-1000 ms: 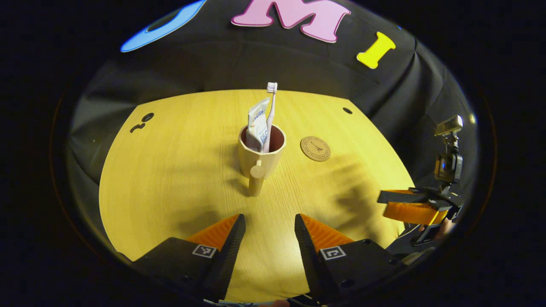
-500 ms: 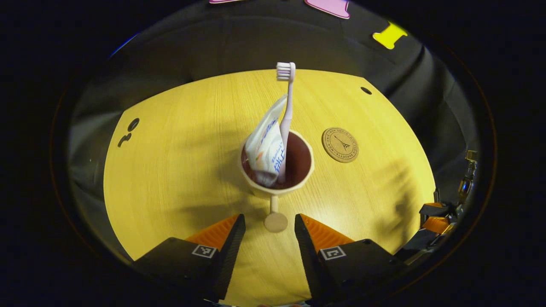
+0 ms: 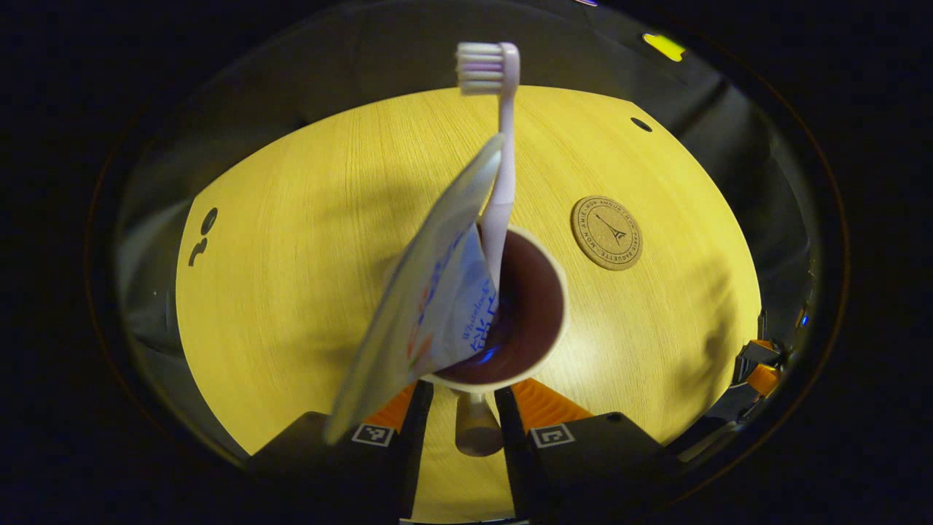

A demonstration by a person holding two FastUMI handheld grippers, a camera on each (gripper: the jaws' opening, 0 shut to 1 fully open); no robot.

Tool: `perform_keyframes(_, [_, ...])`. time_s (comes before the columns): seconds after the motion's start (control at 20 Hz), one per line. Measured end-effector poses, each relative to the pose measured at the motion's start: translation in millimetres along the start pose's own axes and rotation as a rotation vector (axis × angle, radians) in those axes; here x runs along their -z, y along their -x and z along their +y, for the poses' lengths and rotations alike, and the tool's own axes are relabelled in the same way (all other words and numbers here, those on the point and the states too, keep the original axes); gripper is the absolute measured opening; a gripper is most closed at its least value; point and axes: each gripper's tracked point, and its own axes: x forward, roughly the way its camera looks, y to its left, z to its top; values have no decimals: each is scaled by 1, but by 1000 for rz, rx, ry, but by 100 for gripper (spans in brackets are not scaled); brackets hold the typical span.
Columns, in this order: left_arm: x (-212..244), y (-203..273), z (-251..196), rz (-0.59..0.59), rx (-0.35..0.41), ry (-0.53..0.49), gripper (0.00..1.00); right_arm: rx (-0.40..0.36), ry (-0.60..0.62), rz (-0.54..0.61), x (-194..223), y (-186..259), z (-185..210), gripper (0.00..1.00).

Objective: Put the toothbrush and toothpaste on the desktop into the cup, then pick up the cup and place it on the coaster on the desktop.

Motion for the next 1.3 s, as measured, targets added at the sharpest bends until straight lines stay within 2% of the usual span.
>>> perform_keyframes(0.15, [-2,-2,-2,8,-6,-2,38,4,-7,7,3,0,-1,76])
perform_keyframes(0.2, [-3,-1,-2,7,-6,-5,37,7,-11,10,3,-1,-2,76])
perform_keyframes(0.25, [-4,-1,-2,3,-5,-9,31,8,-15,11,4,-1,-2,76])
perform_keyframes(0.7, [-9,4,-8,-61,0,25,29,-2,-24,25,3,2,-7,76])
perform_keyframes(0.75, [-11,8,-11,-67,-3,11,24,-5,-23,31,4,3,-10,76])
perform_keyframes(0.85, [-16,13,-26,-76,2,-19,34,-10,-17,40,6,8,-18,76])
perform_keyframes(0.9, [-18,15,-35,-78,13,-24,29,-10,-19,43,4,10,-22,76])
perform_keyframes(1.15, [-41,10,-83,-84,42,-74,29,-16,-33,43,-4,18,-38,76])
perform_keyframes(1.2, [-48,8,-93,-83,45,-94,34,-15,-32,41,-7,20,-40,76])
perform_keyframes(1.25, [-55,6,-103,-86,49,-113,29,-10,-28,41,-6,23,-45,76])
perform_keyframes(1.3, [-61,4,-114,-86,53,-132,34,-4,-21,38,-8,25,-51,76])
